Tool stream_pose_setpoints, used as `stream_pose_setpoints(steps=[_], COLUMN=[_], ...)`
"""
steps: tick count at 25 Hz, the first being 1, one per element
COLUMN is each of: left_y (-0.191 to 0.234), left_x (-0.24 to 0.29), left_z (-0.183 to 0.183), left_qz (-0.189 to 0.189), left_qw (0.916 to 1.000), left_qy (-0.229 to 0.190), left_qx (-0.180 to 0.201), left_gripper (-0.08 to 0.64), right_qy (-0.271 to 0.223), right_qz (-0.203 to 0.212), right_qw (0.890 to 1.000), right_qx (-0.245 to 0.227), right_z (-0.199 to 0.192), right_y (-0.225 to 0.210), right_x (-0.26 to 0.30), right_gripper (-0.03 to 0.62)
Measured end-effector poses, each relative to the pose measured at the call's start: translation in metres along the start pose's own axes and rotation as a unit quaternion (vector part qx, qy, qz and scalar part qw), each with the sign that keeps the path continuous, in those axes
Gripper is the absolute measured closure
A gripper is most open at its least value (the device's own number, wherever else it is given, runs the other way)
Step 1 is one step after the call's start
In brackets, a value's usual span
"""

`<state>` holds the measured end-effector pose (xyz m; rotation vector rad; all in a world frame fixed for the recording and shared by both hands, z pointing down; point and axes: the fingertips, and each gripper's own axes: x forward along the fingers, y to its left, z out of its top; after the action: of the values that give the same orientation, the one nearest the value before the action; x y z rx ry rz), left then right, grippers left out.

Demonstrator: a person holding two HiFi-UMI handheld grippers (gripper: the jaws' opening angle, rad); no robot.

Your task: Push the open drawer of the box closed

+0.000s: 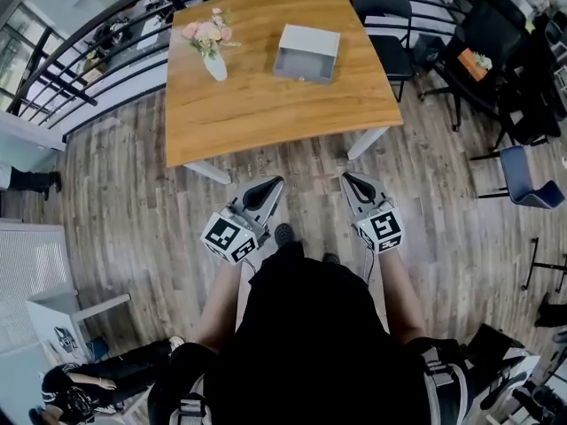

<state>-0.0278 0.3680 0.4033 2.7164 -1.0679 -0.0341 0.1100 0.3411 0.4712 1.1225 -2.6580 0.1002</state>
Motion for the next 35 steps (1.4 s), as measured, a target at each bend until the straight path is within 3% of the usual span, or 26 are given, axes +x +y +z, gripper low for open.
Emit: stream_pose_setpoints(steps=[8,20,30,35], left_y=[0.070,0.114,0.150,0.175], left_x=[-0.016,-0.022,0.008,0.049], left_z=[-0.004,-0.011,-0.011,-0.003], left_qz=[-0.006,-0.013,0.028,0.052], left_qw=[0.9994,0.9985,0.9978,0.9968], left_qy=[0.033,0.054,0.060,0.061], left_qx=[0.009,-0.004,0.003,0.007], left_gripper=[0.537,0.537,0.537,0.537], right_qy=[0.026,0.049,0.045,0.034], right_qz=[-0.025,-0.019,0.013,0.032], right_qw=[0.999,0.999,0.999,0.999], right_qx=[-0.009,-0.009,-0.010,-0.021], right_z=[-0.001,0.005,0.000,0.015], right_y=[0.028,0.044,0.002,-0.047], right_x=[0.054,0.104,0.150,0.182], right_gripper=[0.575,0.575,0.575,0.575])
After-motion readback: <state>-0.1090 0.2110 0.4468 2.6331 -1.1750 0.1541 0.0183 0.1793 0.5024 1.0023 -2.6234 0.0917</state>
